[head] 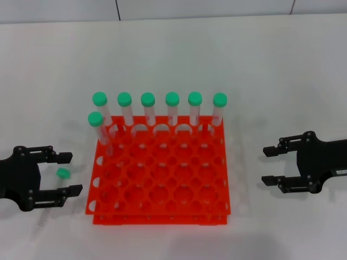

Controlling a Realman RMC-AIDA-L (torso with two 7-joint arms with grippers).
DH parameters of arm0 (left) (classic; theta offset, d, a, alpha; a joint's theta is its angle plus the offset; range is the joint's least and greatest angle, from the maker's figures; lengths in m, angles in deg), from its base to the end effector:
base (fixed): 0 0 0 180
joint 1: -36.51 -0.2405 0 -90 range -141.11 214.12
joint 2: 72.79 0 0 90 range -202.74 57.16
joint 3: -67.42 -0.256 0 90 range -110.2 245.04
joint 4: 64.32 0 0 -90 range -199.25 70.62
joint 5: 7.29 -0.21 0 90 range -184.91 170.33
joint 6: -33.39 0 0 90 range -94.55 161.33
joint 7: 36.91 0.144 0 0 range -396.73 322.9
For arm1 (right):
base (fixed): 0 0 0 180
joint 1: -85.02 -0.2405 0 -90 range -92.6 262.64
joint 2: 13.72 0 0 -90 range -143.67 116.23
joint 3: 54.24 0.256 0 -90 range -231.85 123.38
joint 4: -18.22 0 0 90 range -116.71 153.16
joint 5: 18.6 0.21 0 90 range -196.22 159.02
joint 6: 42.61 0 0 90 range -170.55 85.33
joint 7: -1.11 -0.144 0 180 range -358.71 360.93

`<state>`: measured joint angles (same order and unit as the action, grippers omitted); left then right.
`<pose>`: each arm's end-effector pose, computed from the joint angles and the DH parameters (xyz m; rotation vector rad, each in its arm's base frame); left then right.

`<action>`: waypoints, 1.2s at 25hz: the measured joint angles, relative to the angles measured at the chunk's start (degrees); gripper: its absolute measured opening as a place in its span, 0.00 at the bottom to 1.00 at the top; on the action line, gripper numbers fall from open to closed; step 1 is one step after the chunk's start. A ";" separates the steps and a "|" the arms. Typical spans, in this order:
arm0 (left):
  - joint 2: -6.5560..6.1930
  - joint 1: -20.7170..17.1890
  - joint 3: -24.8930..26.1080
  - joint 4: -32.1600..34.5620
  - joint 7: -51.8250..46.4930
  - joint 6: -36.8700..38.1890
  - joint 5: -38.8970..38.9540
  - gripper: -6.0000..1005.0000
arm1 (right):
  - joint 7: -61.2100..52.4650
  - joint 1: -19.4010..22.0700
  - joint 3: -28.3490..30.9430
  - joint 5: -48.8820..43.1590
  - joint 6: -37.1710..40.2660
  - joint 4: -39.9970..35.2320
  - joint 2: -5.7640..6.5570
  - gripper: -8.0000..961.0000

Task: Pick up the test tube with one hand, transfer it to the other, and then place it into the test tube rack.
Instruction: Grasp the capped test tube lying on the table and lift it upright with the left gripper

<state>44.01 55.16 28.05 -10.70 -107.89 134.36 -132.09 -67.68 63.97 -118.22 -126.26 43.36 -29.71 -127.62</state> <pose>-0.3155 0.2676 0.0496 -2.8527 -0.3886 -0.3375 0.2827 0.3024 0.0053 -2.9084 0.1590 0.3416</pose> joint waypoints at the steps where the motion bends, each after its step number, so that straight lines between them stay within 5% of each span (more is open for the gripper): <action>1: 0.00 0.00 0.01 0.00 0.00 0.03 0.00 0.71 | 0.00 0.02 0.00 0.00 -0.01 0.00 0.00 0.61; 24: 0.00 -0.20 0.03 0.25 -0.82 2.50 -0.30 0.69 | 0.16 -0.21 0.00 0.00 0.44 -0.06 0.00 0.61; 30: 0.32 -0.96 -0.39 6.04 -7.70 5.27 -0.57 0.69 | 0.27 -0.22 -0.01 0.00 0.51 -0.14 0.00 0.61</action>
<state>44.33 54.20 27.66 -4.67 -115.59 139.63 -132.66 -67.41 63.74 -118.22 -126.26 43.87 -29.85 -127.63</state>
